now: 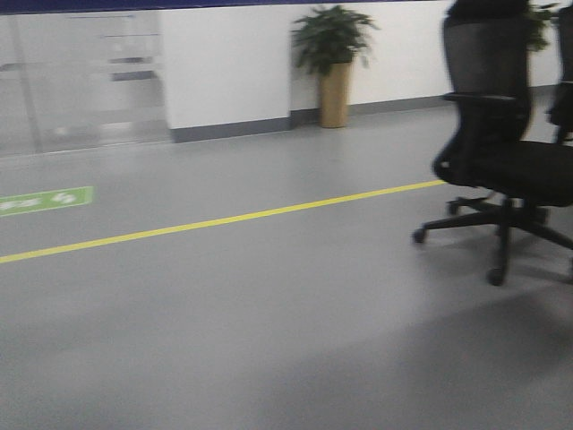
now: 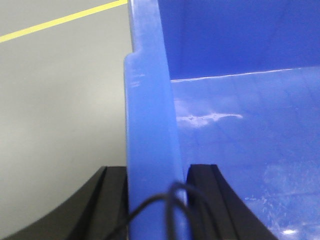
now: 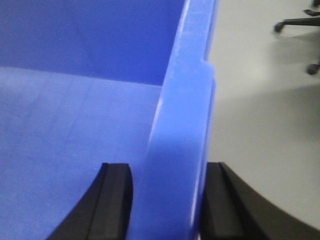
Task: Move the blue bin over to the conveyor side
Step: 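Carry the blue bin in both grippers while driving to the red-framed table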
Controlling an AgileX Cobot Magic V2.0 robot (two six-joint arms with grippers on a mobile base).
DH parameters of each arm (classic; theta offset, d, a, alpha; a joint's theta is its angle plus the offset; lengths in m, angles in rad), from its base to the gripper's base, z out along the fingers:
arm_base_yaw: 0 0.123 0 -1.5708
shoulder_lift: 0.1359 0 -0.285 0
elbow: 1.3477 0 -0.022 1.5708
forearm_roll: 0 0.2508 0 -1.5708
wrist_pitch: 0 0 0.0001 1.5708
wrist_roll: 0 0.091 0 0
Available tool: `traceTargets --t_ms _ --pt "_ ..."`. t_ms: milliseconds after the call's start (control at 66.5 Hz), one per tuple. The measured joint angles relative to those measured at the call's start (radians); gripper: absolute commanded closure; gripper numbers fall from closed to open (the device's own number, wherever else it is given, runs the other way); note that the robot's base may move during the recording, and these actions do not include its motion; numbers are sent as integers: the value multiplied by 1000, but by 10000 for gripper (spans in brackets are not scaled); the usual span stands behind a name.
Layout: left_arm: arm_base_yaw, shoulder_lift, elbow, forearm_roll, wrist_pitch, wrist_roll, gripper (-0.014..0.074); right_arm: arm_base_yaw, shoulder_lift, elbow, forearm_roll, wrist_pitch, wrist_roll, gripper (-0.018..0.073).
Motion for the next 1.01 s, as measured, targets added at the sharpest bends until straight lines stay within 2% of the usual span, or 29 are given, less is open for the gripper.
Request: traceTargets --t_ms 1007 --pt "0 2 0 0 -2 0 616 0 2 0 -2 -1 -2 637"
